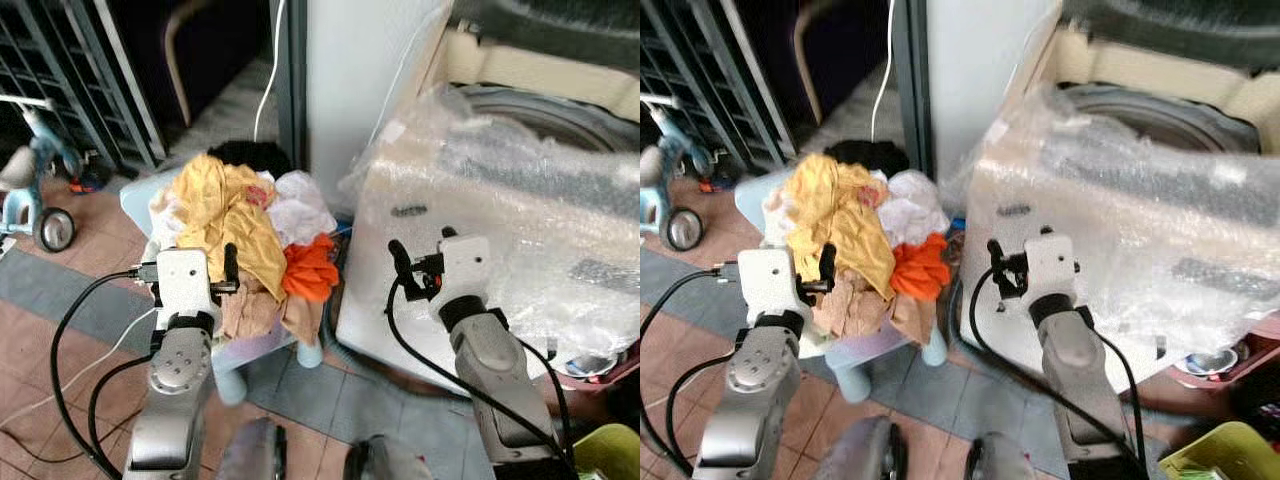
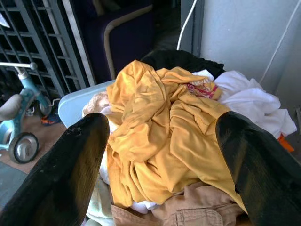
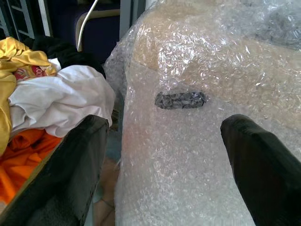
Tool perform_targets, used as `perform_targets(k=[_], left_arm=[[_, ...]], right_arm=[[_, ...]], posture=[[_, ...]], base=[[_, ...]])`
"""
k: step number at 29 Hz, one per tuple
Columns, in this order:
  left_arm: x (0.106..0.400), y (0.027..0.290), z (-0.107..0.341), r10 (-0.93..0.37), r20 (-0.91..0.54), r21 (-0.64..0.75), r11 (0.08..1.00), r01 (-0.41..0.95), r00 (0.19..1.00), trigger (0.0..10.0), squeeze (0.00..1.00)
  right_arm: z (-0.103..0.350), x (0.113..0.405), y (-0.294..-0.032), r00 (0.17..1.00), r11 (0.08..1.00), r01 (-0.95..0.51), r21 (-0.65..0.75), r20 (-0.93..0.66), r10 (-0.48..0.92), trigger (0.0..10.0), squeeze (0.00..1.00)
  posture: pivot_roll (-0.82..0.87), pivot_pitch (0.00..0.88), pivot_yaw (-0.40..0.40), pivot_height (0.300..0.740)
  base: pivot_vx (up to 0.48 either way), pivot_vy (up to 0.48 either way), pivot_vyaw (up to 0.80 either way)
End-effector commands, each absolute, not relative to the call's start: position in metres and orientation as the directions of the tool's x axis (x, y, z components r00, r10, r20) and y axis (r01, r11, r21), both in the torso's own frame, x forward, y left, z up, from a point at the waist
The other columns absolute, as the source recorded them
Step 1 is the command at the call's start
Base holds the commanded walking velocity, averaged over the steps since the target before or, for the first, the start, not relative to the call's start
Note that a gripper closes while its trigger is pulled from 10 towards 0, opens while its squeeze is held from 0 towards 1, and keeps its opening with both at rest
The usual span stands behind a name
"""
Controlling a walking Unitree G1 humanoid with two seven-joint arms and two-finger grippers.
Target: Clothes washing
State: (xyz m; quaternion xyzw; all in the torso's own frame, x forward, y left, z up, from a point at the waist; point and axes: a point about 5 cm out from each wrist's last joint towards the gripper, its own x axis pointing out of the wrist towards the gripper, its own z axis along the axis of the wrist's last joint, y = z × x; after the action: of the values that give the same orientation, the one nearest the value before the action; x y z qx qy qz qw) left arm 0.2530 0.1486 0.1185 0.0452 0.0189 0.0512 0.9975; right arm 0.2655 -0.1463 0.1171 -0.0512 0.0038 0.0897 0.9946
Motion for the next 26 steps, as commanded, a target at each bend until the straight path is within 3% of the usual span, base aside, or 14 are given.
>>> perform_targets(k=[1,5,7,9,12,17,26], left_arm=[[0.252,0.154,0.12,0.118,-0.018,0.109,0.987,-0.116,0.993,10.0,0.0],[0.252,0.154,0.119,0.149,-0.032,0.126,0.982,-0.144,0.988,10.0,0.0],[0.252,0.153,0.118,0.145,-0.032,0.123,0.982,-0.14,0.989,10.0,0.0],[0.252,0.153,0.117,0.14,-0.038,0.1,0.986,-0.136,0.989,10.0,0.0],[0.251,0.154,0.115,0.13,-0.043,0.068,0.99,-0.127,0.991,10.0,0.0],[0.252,0.155,0.113,0.134,-0.052,0.068,0.989,-0.131,0.99,10.0,0.0],[0.253,0.155,0.113,0.126,-0.047,0.046,0.991,-0.124,0.991,10.0,0.0]], right_arm=[[0.118,0.266,-0.141,0.98,0.978,-0.198,-0.071,-0.019,0.197,10.0,0.0],[0.116,0.273,-0.141,0.988,0.969,-0.155,-0.195,-0.035,0.151,10.0,0.0],[0.115,0.274,-0.138,0.981,0.972,-0.193,-0.132,-0.041,0.189,10.0,0.0],[0.114,0.275,-0.14,0.988,0.987,-0.144,-0.076,-0.059,0.14,10.0,0.0],[0.115,0.277,-0.143,0.992,0.987,-0.121,-0.101,-0.045,0.117,10.0,0.0],[0.113,0.276,-0.141,0.983,0.987,-0.161,-0.017,-0.091,0.159,10.0,0.0],[0.118,0.282,-0.137,0.976,0.976,-0.213,-0.048,-0.066,0.209,10.0,0.0]], posture=[[0.08,0.133,-0.007,0.74],[0.08,0.126,-0.01,0.74],[0.09,0.125,-0.013,0.74],[0.09,0.124,-0.019,0.74],[0.09,0.123,-0.021,0.74],[0.09,0.117,-0.026,0.74],[0.08,0.108,-0.03,0.74]], base=[[0.0,0.0,0.0],[0.0,0.0,0.0],[0.0,0.0,0.0],[0.0,0.0,0.0],[0.0,0.0,0.0],[0.0,0.0,0.0],[0.0,0.0,0.8]])
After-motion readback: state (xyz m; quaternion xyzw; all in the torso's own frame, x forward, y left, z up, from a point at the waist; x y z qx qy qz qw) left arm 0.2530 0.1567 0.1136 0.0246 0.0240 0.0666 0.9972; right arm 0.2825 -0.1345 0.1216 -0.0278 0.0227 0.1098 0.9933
